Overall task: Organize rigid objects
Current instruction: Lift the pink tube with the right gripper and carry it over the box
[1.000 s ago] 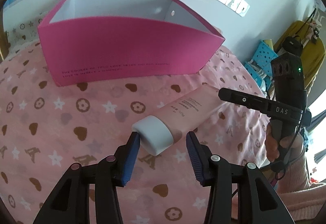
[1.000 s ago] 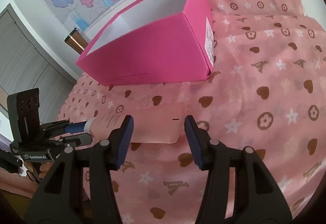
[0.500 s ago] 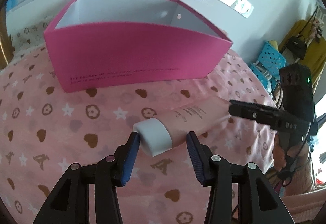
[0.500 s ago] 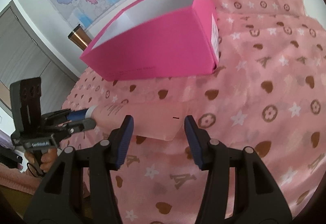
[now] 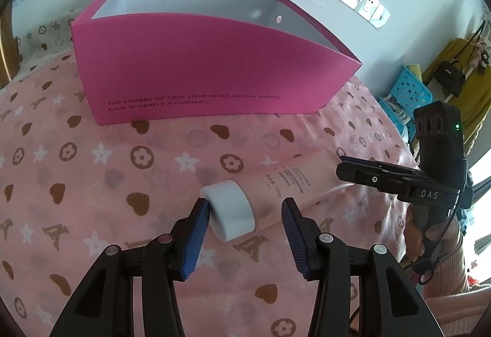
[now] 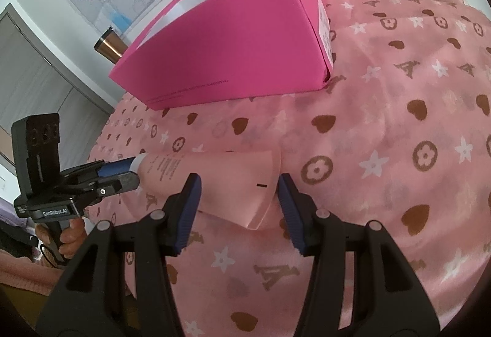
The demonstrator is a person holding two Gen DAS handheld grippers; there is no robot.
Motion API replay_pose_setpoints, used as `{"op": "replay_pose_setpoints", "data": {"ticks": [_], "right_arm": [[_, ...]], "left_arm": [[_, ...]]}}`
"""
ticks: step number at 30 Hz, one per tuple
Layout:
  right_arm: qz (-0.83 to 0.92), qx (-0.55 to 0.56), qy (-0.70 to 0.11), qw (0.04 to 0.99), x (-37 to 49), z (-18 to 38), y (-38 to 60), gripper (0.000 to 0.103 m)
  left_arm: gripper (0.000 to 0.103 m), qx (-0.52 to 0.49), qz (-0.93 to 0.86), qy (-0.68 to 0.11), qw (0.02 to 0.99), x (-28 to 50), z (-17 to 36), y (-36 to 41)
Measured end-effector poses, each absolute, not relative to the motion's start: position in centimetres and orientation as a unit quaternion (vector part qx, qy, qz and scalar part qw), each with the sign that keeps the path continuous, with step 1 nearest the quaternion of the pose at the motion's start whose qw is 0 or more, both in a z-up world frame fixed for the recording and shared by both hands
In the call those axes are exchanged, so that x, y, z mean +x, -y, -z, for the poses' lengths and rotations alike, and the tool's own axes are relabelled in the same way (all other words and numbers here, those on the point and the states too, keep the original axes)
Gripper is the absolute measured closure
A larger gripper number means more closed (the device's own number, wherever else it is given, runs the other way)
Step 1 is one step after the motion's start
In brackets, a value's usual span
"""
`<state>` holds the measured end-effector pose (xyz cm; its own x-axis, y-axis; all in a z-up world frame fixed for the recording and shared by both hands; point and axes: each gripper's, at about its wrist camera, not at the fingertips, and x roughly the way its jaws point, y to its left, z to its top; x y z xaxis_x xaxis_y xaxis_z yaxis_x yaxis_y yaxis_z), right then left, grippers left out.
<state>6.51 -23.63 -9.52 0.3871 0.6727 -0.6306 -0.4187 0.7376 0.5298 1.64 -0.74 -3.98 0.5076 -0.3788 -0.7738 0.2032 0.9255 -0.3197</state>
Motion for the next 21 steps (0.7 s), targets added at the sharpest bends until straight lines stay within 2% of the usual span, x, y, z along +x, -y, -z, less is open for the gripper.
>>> {"op": "replay_pose_setpoints", "data": {"ticks": [4, 21], "right_arm": [[-0.332, 0.144, -0.441, 0.821, 6.3, 9.3, 23.6, 0.047], [-0.332, 0.133, -0.398, 0.845, 5.7, 5.5, 23.5, 0.047]], "left_arm": [[0.052, -0.088, 0.166, -0.463, 0.866, 1.5, 3.7, 0.9], [0.051, -0.065, 0.163, -0.421, 0.89, 1.2, -0.1, 1.4]]}}
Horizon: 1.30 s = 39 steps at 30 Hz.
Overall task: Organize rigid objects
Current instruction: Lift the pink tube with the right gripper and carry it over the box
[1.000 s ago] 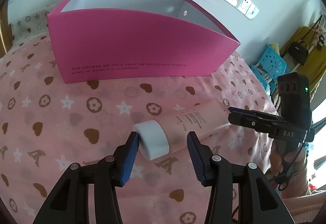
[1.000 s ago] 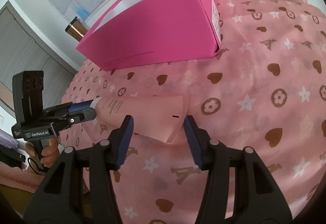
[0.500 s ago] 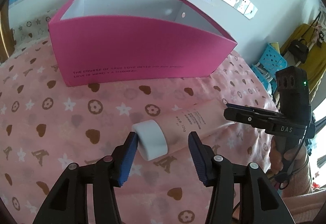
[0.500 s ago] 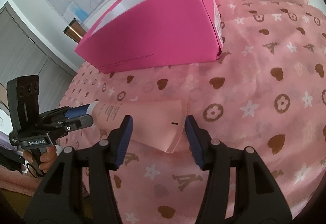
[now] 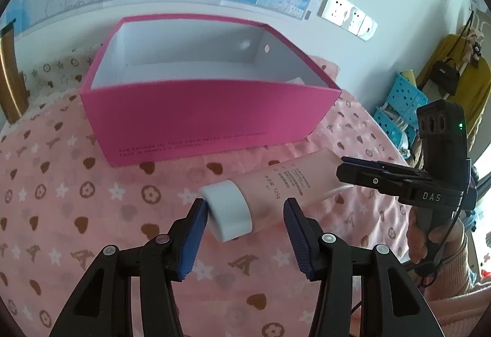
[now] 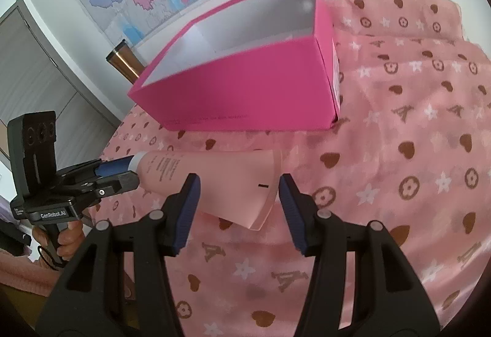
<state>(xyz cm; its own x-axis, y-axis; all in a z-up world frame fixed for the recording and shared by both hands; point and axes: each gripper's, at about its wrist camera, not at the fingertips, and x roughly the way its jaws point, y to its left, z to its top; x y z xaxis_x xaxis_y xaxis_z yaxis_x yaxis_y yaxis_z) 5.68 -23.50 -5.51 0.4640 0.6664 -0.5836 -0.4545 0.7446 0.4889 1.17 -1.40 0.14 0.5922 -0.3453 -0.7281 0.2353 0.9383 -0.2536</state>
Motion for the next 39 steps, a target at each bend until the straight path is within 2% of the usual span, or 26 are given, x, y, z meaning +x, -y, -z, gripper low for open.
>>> {"op": "replay_pose_setpoints", "data": {"ticks": [39], "right_arm": [[-0.331, 0.114, -0.344, 0.872, 6.8, 1.1, 23.6, 0.047]], "left_arm": [[0.051, -0.034, 0.159, -0.366, 0.916, 2.5, -4.4, 1.7]]}}
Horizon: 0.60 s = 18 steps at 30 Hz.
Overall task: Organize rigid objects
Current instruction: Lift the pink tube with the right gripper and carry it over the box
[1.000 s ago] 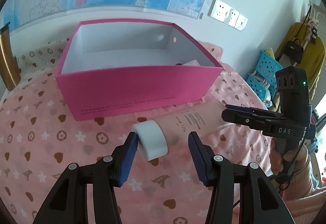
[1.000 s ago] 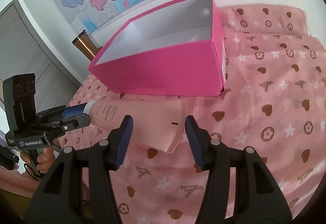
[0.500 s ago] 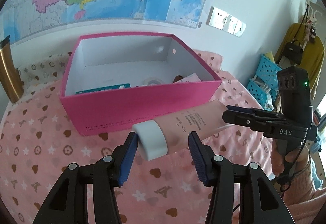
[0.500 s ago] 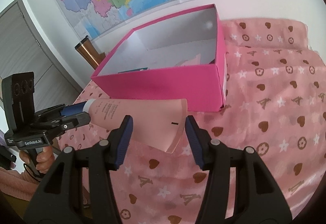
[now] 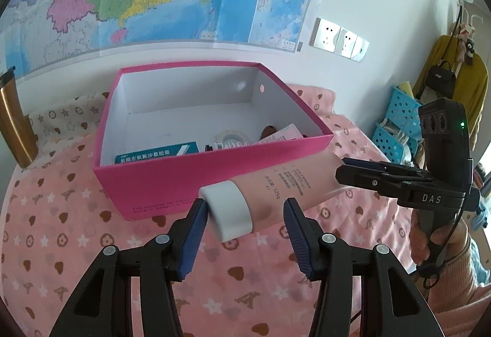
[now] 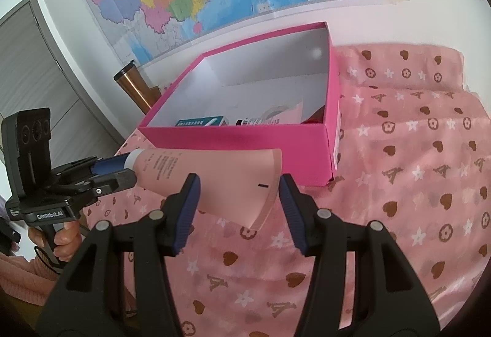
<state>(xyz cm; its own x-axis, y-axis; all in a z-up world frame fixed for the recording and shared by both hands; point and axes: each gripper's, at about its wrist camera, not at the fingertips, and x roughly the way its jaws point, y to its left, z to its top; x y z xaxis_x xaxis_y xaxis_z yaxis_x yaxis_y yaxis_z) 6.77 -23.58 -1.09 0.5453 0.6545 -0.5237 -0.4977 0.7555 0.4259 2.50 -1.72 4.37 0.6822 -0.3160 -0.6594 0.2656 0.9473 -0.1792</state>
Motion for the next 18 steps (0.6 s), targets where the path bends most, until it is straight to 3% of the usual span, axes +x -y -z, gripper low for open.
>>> {"op": "replay_pose_setpoints", "data": {"ticks": [18], "right_arm": [[-0.33, 0.107, -0.326, 0.879, 7.6, -0.3, 23.5, 0.047]], "left_arm": [[0.051, -0.029, 0.154, -0.352, 0.923, 3.4, -5.2, 1.5]]}}
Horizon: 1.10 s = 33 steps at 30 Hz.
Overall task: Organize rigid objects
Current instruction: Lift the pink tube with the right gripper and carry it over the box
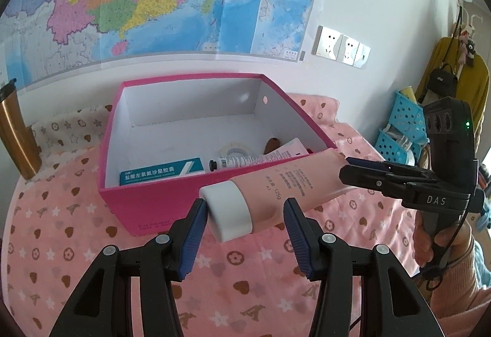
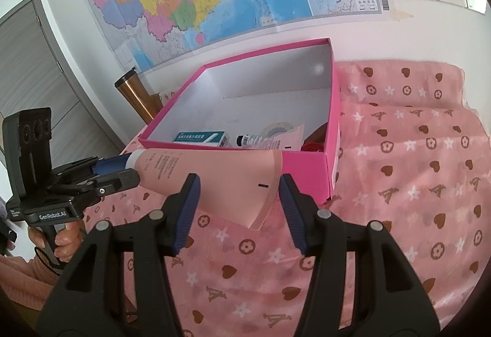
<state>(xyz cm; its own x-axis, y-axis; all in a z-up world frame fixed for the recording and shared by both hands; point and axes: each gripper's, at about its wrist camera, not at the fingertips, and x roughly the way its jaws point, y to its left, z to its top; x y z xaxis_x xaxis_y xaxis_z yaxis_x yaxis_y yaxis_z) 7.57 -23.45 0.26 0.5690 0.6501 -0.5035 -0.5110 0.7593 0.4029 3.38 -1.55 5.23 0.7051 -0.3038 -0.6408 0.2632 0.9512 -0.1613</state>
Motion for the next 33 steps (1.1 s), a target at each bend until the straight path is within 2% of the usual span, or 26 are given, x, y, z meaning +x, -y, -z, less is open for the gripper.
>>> {"op": "replay_pose_setpoints", "data": {"ticks": [33], "right_arm": [[-0.33, 0.104, -0.31, 0.886, 8.5, -1.3, 23.5, 0.047]], "left_arm": [[0.051, -0.027, 0.15, -0.339, 0.928, 4.5, -6.1, 1.5]]}}
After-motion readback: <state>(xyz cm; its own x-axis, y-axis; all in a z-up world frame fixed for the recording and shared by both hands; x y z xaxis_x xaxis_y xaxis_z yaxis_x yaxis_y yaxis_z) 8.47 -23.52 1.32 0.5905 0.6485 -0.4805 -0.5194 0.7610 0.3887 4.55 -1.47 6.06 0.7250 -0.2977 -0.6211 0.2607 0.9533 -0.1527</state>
